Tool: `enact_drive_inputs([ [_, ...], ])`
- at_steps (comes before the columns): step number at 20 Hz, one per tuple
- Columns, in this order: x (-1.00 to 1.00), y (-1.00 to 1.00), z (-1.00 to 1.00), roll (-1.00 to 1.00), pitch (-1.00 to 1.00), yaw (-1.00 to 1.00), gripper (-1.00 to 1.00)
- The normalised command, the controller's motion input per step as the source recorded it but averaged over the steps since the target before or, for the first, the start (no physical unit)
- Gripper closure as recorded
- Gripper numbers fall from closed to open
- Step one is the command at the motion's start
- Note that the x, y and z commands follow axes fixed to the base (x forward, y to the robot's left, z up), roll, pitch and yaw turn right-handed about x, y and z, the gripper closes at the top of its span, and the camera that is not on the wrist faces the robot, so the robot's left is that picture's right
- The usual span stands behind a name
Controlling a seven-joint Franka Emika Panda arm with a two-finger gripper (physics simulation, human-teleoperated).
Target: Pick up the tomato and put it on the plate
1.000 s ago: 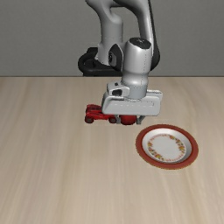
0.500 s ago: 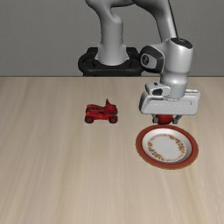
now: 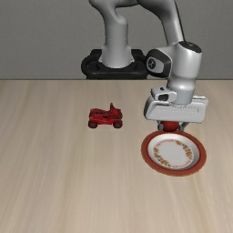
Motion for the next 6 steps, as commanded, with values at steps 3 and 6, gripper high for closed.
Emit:
enact_drive_inputs([
  [3,0.00,0.00,0.00,0.00,0.00,0.00,-1.00],
  [6,0.00,0.00,0.00,0.00,0.00,0.00,-1.00],
])
